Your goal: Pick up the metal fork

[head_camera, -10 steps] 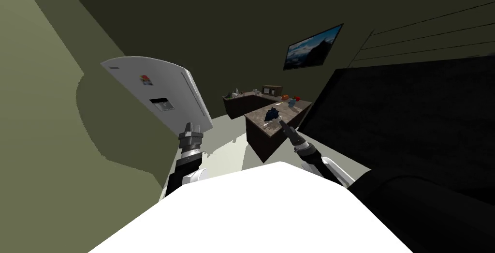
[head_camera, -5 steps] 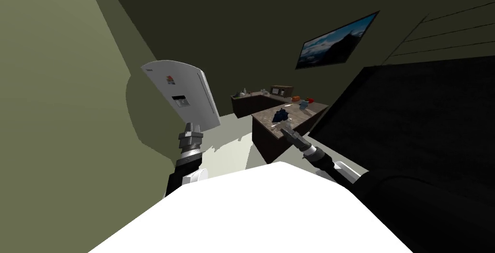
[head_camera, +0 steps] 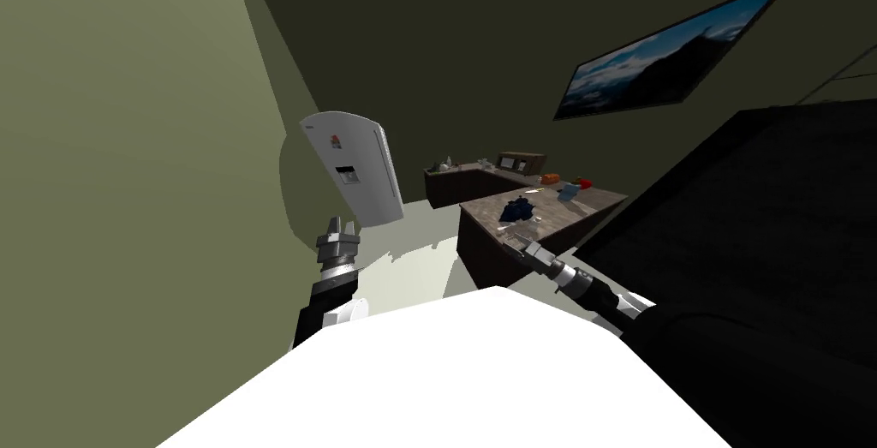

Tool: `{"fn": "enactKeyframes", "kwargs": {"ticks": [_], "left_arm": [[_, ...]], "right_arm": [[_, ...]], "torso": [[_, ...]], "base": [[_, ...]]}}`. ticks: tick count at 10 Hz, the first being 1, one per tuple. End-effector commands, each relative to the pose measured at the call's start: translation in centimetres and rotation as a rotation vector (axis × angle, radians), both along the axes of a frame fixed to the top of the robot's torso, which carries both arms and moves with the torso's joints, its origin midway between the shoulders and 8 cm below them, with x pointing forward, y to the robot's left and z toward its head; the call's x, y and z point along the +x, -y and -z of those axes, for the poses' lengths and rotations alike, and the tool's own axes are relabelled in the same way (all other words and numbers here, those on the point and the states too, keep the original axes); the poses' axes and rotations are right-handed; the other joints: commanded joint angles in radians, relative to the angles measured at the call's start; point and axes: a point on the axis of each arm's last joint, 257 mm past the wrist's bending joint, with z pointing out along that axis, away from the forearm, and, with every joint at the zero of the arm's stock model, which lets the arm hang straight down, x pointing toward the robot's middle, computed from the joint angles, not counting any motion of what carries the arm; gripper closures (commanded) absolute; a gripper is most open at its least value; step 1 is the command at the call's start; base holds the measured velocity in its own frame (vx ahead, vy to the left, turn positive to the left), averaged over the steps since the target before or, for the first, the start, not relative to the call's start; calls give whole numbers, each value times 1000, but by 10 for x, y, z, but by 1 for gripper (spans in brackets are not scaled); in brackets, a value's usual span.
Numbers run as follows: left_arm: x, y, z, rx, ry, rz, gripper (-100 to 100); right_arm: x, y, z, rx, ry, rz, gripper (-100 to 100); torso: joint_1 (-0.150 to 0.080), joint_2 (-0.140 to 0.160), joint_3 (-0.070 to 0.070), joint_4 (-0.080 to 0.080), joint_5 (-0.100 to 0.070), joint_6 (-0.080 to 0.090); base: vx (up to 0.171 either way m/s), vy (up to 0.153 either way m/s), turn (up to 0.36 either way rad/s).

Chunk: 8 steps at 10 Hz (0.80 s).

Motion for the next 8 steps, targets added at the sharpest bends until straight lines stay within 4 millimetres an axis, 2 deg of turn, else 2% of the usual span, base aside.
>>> {"fn": "enactKeyframes", "kwargs": {"ticks": [1, 2, 3, 5, 6, 8], "left_arm": [[0, 0, 0, 0, 0, 0, 0], [0, 0, 0, 0, 0, 0, 0], [0, 0, 0, 0, 0, 0, 0], [0, 0, 0, 0, 0, 0, 0], [0, 0, 0, 0, 0, 0, 0], [0, 0, 0, 0, 0, 0, 0]], "right_arm": [[-5, 10, 11, -73, -20, -1, -100], [-15, 24, 26, -169, -61, -3, -100], [-15, 24, 26, -171, -60, -3, -100], [-38, 53, 56, -352, -147, -17, -100], [-38, 53, 56, -363, -142, -20, -100], [-64, 83, 82, -534, -227, -49, -100]], "torso": [[0, 0, 0, 0, 0, 0], [-1, 0, 0, 0, 0, 1], [-2, -1, 0, 0, 0, 0], [-2, 0, 0, 0, -1, 0], [-2, -2, -1, 0, 0, 0], [-2, -2, -1, 0, -1, 0]], "base": [[42, 22, 121], [50, 14, 235], [34, 6, 122], [56, 13, 281], [55, -1, 130], [92, -7, 263]]}}
